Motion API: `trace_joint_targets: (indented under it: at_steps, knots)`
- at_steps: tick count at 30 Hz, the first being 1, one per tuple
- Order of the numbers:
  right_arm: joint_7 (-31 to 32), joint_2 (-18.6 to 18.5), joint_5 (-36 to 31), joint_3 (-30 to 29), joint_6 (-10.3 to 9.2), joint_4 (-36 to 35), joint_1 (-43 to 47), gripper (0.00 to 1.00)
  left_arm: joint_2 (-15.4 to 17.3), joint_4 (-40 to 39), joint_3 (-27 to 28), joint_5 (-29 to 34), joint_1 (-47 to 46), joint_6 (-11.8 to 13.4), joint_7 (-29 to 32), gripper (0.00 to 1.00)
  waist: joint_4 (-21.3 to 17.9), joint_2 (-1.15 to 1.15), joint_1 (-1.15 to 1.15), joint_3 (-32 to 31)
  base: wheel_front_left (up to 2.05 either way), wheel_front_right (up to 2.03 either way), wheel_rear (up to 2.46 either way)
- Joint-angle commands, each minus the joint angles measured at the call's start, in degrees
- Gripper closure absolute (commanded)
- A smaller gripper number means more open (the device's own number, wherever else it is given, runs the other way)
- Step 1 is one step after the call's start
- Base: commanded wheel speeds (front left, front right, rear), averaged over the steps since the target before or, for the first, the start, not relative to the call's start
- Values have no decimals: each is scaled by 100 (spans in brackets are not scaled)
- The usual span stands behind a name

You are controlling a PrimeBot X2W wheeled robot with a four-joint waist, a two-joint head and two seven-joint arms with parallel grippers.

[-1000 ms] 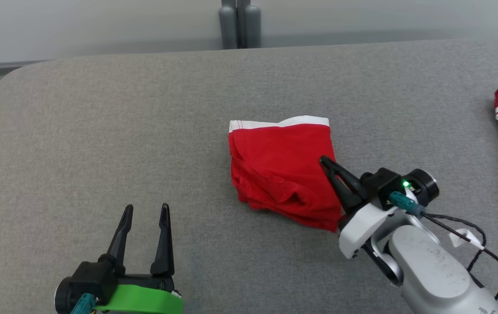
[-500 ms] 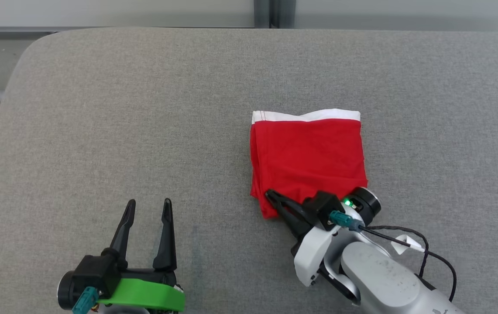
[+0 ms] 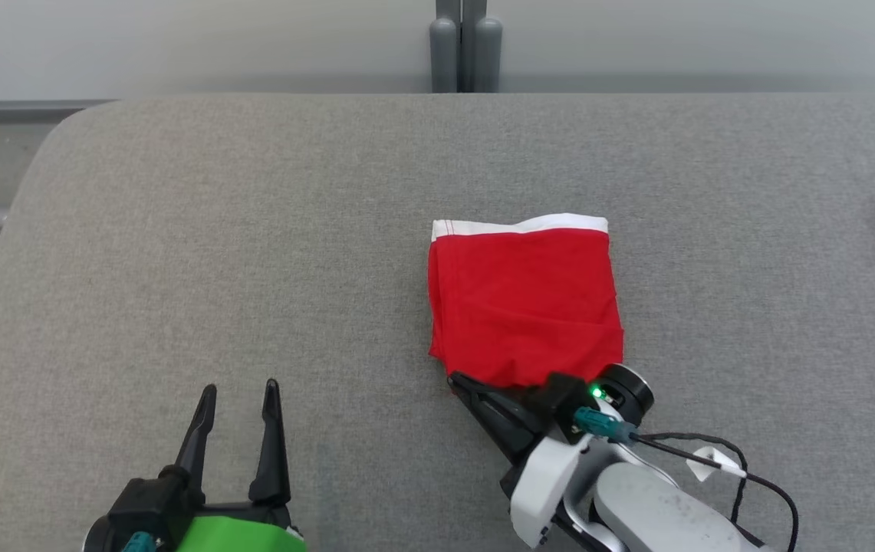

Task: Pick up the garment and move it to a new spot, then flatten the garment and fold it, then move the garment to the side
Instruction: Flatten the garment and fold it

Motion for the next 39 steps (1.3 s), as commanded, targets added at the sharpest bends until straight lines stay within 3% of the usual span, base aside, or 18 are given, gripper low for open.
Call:
trace_joint_targets:
  at_steps: [1, 2, 4, 5, 12, 17, 21, 27, 39]
  knots:
    - [-12, -130, 14, -129, 1, -221, 225, 100, 7, -16, 88, 35, 125, 22, -14, 0, -309, 0, 0, -326, 0, 0, 0]
    - [-14, -226, -14, -257, 1, -411, 336, 87, 8, -28, 147, 51, 174, 17, -14, 0, -379, 0, 0, -390, 0, 0, 0]
    - [-13, -454, -113, -599, 1, -822, 662, 35, 7, -44, 257, 78, 304, 6, -14, 0, -537, 0, 0, -550, 0, 0, 0]
    - [-12, -576, -171, -805, 0, -1031, 865, 0, 7, -58, 314, 90, 375, -2, -14, 0, -622, 0, 0, -623, 0, 0, 0]
    - [-13, -1059, -382, -2383, -1, -1900, 2027, 0, 8, -104, 659, 136, 640, -29, -14, 0, -1008, 0, 0, -870, 0, 0, 0]
    - [-12, -1005, -601, -3634, 0, -2020, 2687, 0, 8, 1, 769, 228, 781, -78, -14, 0, -1031, 0, 0, -979, 0, 0, 0]
    - [-12, -890, -767, -4228, 1, -1985, 2993, 0, 8, 29, 746, 242, 876, -100, -14, 0, -996, 0, 0, -1017, 0, 0, 0]
    - [-12, -714, -821, -4527, 1, -1936, 3104, 0, 9, 49, 717, 233, 916, -107, -14, 0, -970, 0, 0, -1013, 0, 0, 0]
    - [-12, -633, -825, -4550, 1, -1912, 3005, 0, 9, 85, 712, 276, 874, -134, -14, 0, -945, 0, 0, -991, 0, 0, 0]
